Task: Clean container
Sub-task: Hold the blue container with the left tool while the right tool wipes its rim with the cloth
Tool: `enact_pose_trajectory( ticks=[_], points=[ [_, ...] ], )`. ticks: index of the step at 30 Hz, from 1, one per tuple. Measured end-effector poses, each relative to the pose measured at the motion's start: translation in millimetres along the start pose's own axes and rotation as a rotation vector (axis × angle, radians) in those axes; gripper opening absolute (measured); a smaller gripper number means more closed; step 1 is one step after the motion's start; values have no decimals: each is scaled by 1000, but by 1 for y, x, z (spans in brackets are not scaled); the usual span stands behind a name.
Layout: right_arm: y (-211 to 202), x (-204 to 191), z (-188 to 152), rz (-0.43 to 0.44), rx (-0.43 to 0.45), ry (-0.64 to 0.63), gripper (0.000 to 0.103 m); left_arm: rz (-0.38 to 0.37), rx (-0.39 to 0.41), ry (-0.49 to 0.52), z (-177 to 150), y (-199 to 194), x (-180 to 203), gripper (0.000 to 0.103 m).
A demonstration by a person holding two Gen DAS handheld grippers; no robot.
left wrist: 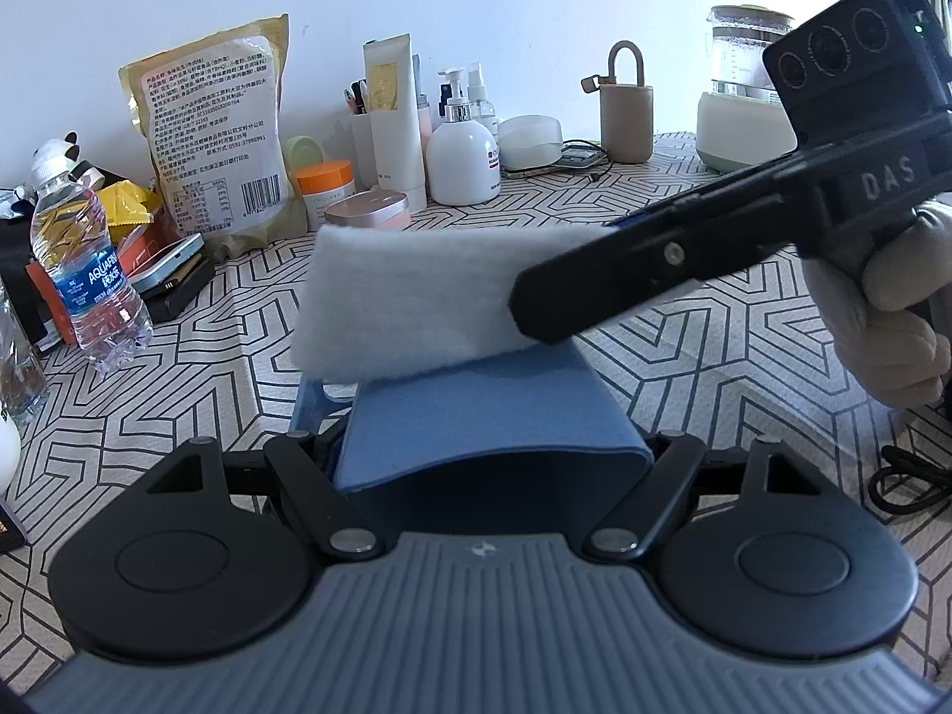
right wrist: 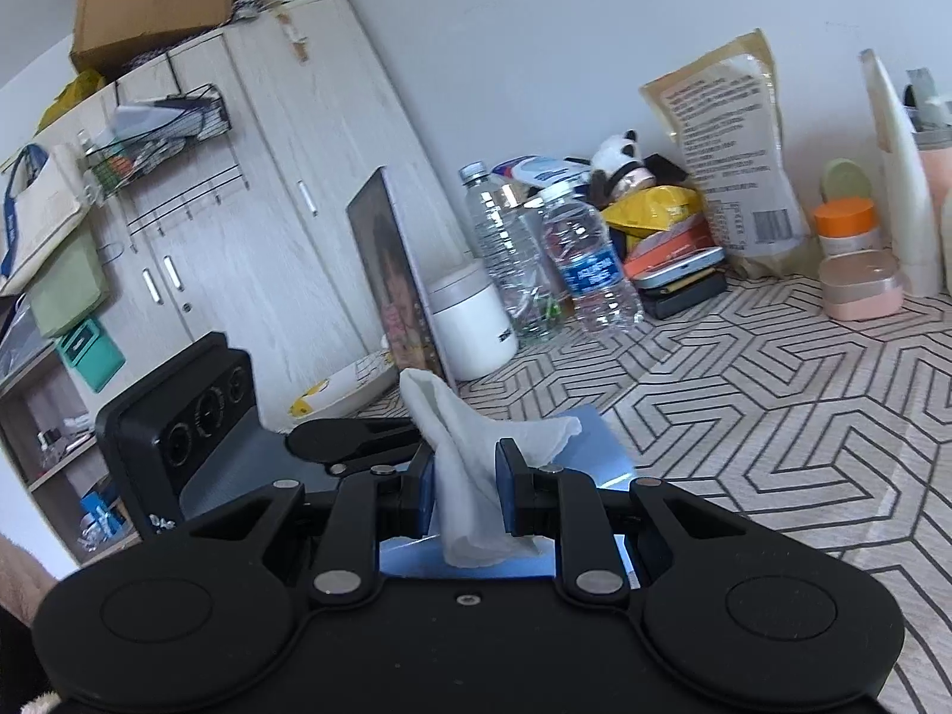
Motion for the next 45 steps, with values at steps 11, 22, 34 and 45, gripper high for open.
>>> enact_pose_trajectory(
  ticks=[11, 22, 34, 45],
  points=[
    [-4, 10, 3, -61, 27, 18, 23, 0, 0, 0, 0, 0, 0, 78],
    [4, -14, -4, 89, -38, -27, 23, 0, 0, 0, 1, 0, 0, 79],
    [-2, 4, 0, 14, 2, 35, 23, 0, -1, 1, 0, 1, -1, 79],
    [-9, 20, 5, -91, 49, 67, 24, 1, -1, 1, 0, 1, 0, 79]
  ],
)
Point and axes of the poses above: each gripper's, at about its wrist camera, not at the fingertips, and y roughly the way its jaws point, x to its right, z to its top, the point moved 6 cm from there along y, roughly the way its jaws point, and after that the axes turned 2 degrees about y, right-handed, at the moved point
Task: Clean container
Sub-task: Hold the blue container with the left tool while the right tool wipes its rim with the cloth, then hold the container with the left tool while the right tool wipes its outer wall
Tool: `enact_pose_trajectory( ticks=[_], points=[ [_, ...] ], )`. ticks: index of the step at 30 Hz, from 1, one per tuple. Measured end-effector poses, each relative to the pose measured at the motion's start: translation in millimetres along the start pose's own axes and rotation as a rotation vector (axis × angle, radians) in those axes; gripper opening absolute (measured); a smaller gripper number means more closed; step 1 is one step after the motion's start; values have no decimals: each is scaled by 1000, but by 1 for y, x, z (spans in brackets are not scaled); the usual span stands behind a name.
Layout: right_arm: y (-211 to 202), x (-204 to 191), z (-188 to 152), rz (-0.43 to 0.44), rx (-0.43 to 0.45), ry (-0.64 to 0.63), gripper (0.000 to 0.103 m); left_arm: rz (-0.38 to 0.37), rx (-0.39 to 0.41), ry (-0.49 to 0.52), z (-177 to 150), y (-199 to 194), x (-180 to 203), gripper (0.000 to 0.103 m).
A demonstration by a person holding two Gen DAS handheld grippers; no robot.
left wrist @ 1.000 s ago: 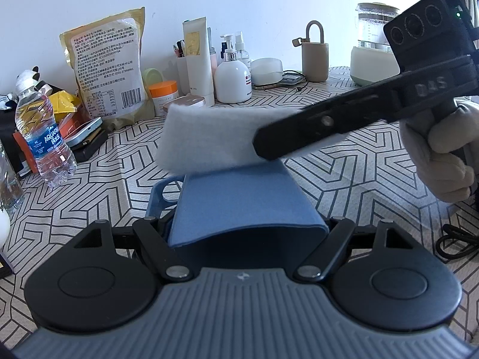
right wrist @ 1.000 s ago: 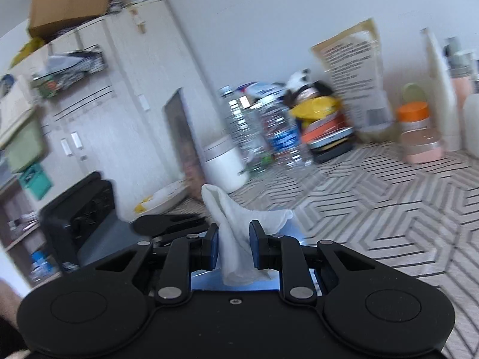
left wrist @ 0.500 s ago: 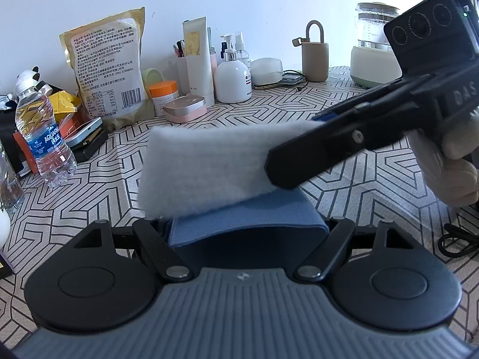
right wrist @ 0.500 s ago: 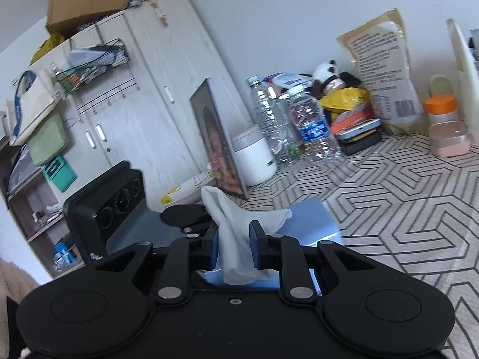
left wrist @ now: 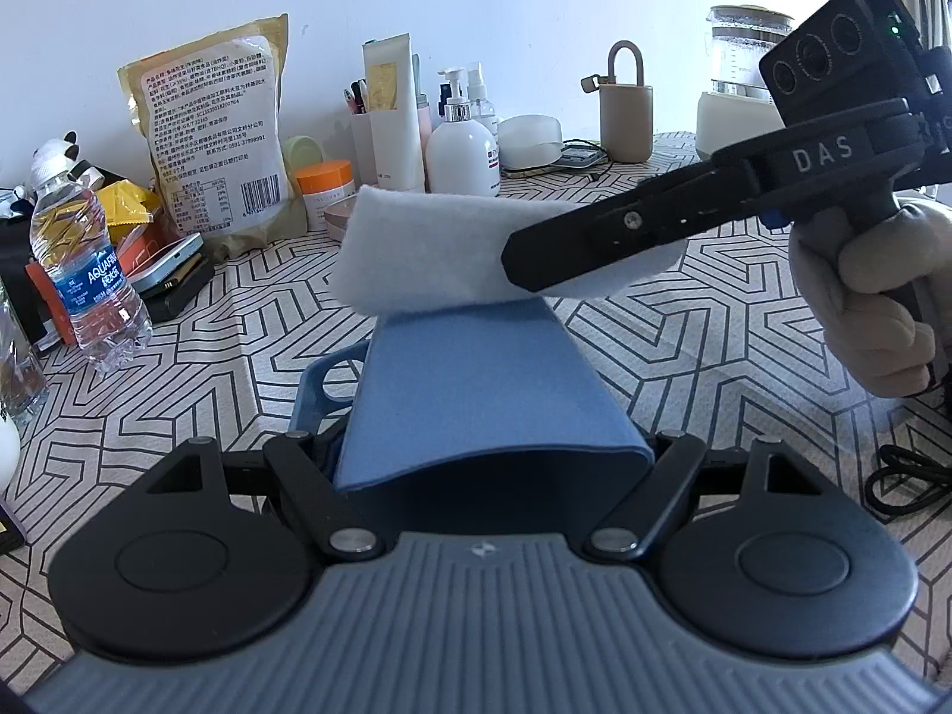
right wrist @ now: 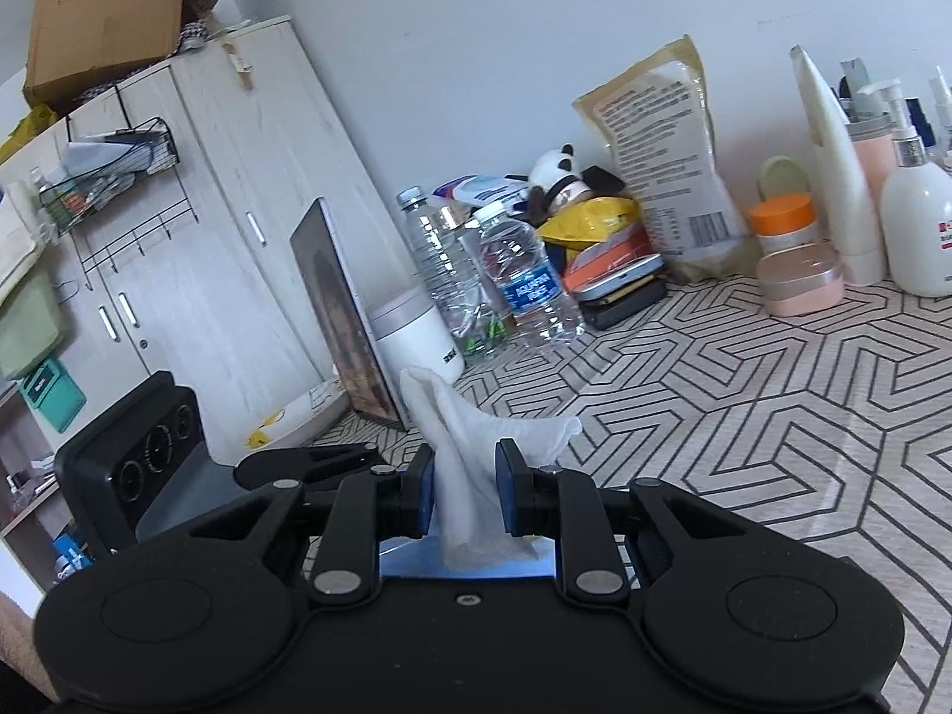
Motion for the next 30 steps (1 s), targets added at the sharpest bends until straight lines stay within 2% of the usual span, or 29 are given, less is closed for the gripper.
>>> enact_pose_trajectory(
  ticks=[7, 13, 14, 15, 19, 30],
  points=[
    [0, 1, 0, -6, 2, -1, 23, 0, 0, 0, 0, 0, 0, 79],
    [-3, 9, 1, -58, 7, 11, 24, -1, 0, -1, 0, 0, 0, 79],
    [-3, 11, 0, -72, 5, 14, 24, -1, 0, -2, 0, 1, 0, 79],
    [-1, 14, -2, -102, -19, 17, 34, 0, -1, -2, 0, 1, 0, 79],
    [-1, 21, -4, -73, -26, 87, 35, 1, -2, -3, 0, 1, 0, 79],
    [1, 3, -7, -12, -68, 35, 35, 6, -8, -15, -1, 2, -3, 80]
  ],
)
Point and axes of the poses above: each gripper's, at about its wrist camera, not at the fingertips, and y roughly the way its jaws point, x to its right, z to its top, the point moved 6 cm from there along y, roughly the way its jaws point, and after that the axes turned 2 degrees about y, right-handed, at the moved point
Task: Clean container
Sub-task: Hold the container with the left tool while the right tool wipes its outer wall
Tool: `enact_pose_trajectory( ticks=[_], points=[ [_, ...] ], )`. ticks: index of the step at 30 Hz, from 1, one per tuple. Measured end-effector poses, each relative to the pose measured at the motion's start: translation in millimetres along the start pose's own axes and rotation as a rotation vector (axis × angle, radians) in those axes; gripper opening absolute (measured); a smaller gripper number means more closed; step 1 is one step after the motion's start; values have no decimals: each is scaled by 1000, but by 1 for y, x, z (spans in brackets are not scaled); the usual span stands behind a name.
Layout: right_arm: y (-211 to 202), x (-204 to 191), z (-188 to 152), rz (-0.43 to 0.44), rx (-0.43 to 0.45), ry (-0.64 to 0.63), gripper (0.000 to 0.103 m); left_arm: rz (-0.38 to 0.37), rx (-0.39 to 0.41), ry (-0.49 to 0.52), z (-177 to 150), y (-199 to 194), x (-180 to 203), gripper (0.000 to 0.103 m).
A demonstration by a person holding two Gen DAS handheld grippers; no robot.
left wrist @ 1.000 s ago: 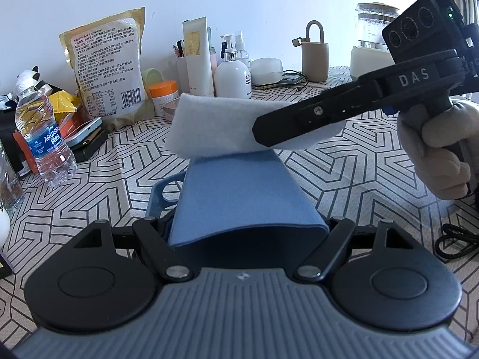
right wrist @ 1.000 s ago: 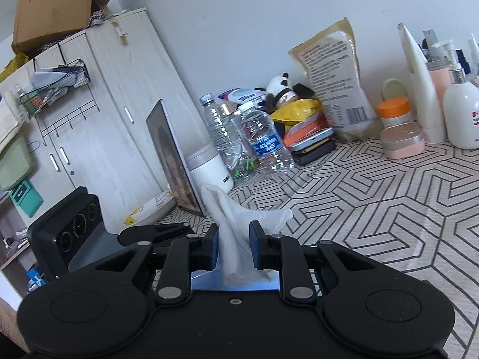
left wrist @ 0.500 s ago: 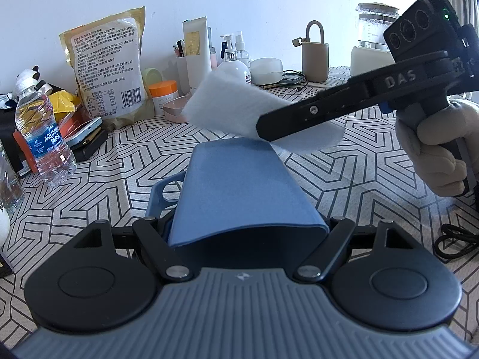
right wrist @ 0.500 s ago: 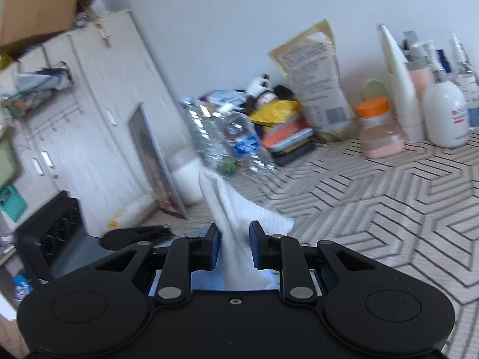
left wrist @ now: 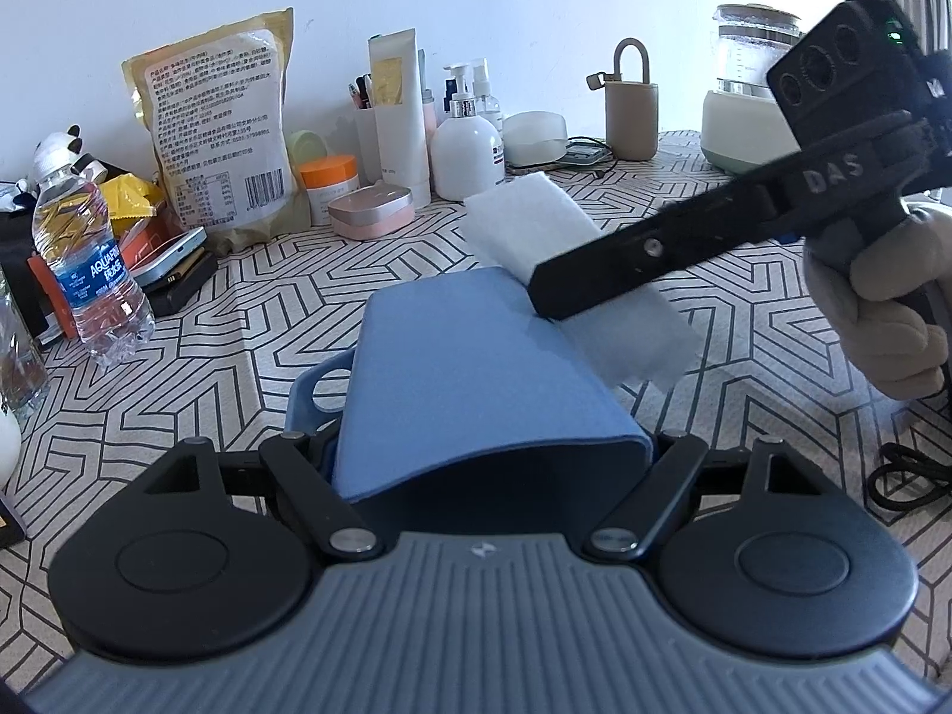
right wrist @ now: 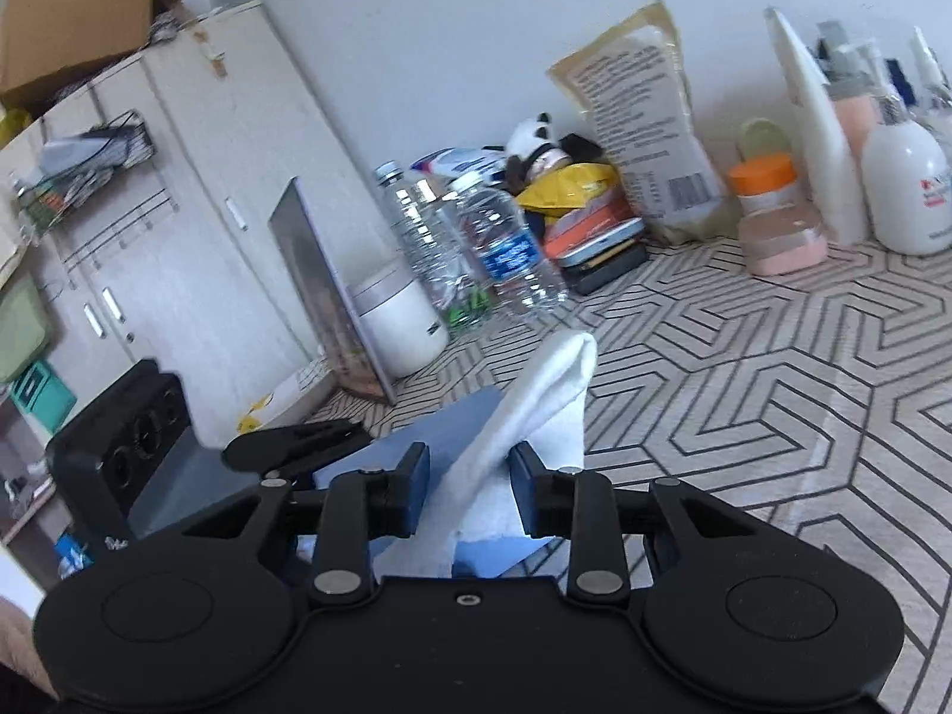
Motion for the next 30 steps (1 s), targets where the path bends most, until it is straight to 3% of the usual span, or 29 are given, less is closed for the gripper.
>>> enact_pose_trajectory(
  ticks=[23, 30],
  points=[
    [-3, -24, -2, 62, -19, -105, 35, 8, -3, -7, 0, 1, -2, 80],
    [3, -28, 4, 27, -12, -161, 35, 9, -5, -1, 0, 1, -1, 80]
  ],
)
Point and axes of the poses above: each gripper's, at about its wrist camera, not at the fingertips, and y roughly the way its jaws point, x to its right, z to its top, the point moved 6 cm from there along y, roughly the way its jaws point, and after that the axes turned 2 degrees about y, right-handed, at the moved point
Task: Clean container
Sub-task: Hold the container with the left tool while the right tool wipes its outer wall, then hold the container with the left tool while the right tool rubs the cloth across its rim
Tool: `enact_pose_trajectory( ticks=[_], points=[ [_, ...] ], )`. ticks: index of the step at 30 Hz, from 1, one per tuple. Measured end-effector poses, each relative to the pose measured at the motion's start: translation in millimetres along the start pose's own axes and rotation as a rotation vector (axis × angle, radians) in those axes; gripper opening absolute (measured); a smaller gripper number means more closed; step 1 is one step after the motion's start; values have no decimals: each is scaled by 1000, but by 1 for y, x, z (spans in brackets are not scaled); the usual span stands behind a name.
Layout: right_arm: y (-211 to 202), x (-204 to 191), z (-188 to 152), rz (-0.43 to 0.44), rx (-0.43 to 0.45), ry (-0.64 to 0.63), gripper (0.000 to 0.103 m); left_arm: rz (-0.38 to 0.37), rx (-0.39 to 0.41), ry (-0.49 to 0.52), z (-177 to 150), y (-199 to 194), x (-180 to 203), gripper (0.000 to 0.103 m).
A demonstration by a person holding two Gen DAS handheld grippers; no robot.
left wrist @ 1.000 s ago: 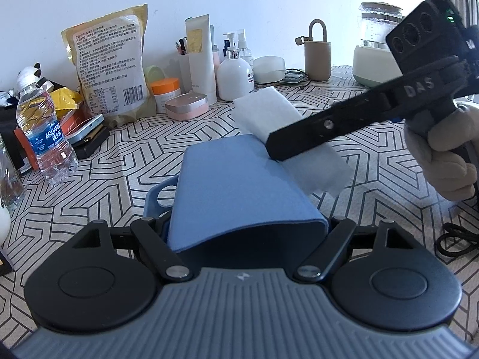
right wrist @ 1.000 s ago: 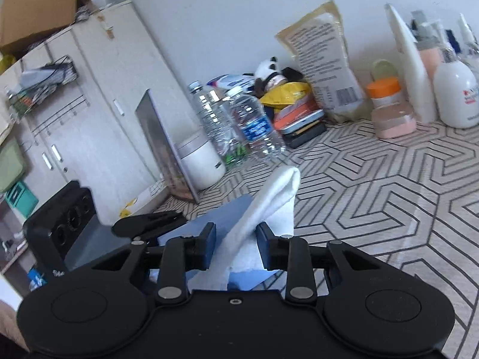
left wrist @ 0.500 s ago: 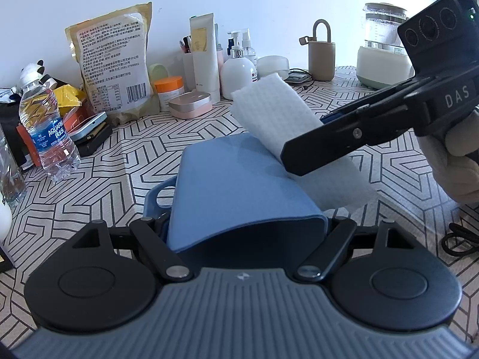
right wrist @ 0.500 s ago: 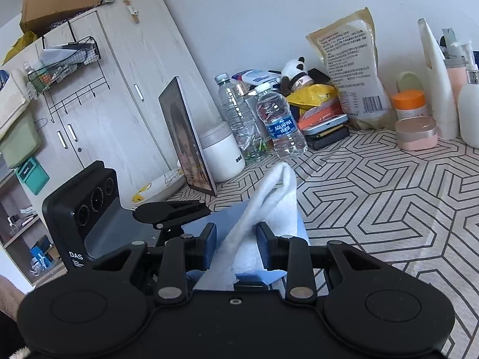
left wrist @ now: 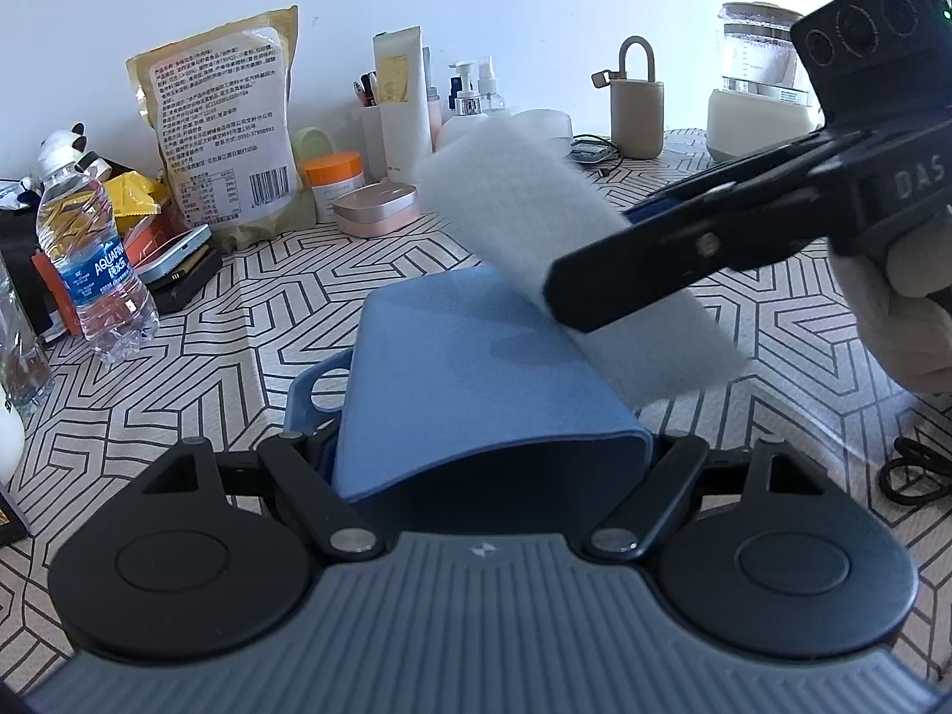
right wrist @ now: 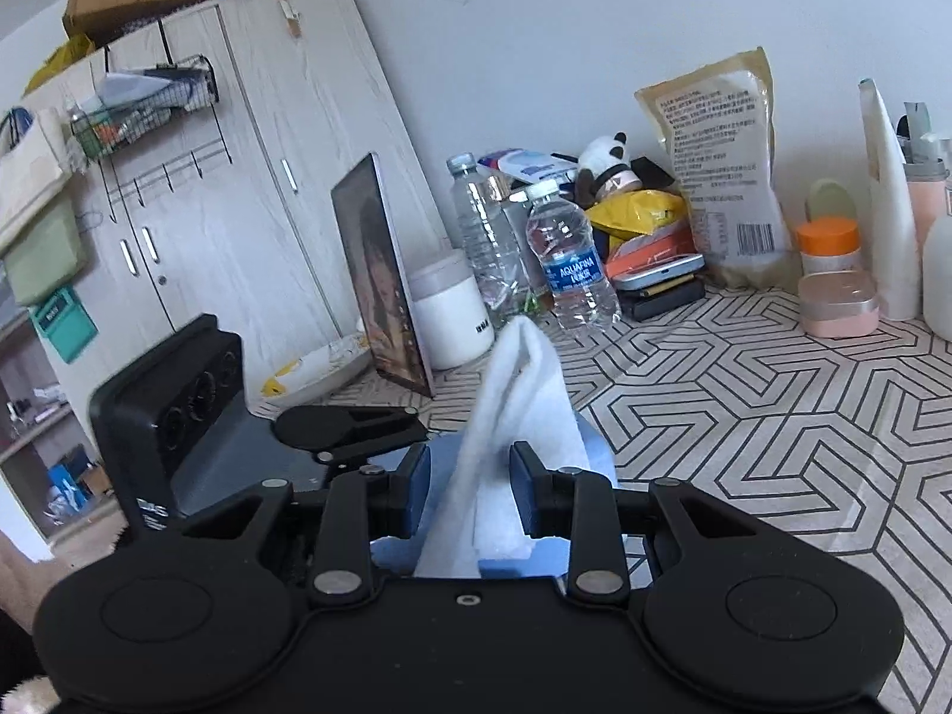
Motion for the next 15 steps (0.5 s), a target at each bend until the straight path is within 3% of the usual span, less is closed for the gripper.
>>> enact_pose_trajectory(
  ticks=[15],
  points=[
    [11, -11, 0, 55, 10, -34, 31, -6, 3, -1, 1, 1, -1, 80]
  ],
)
Point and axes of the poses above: each gripper's, at about its wrist camera, not at the fingertips, and y roughly the way its jaws point, x to its right, z to its top, the point moved 6 cm from there along y, roughly the way its jaws point, and after that the axes turned 2 degrees about y, right-handed, at the moved point
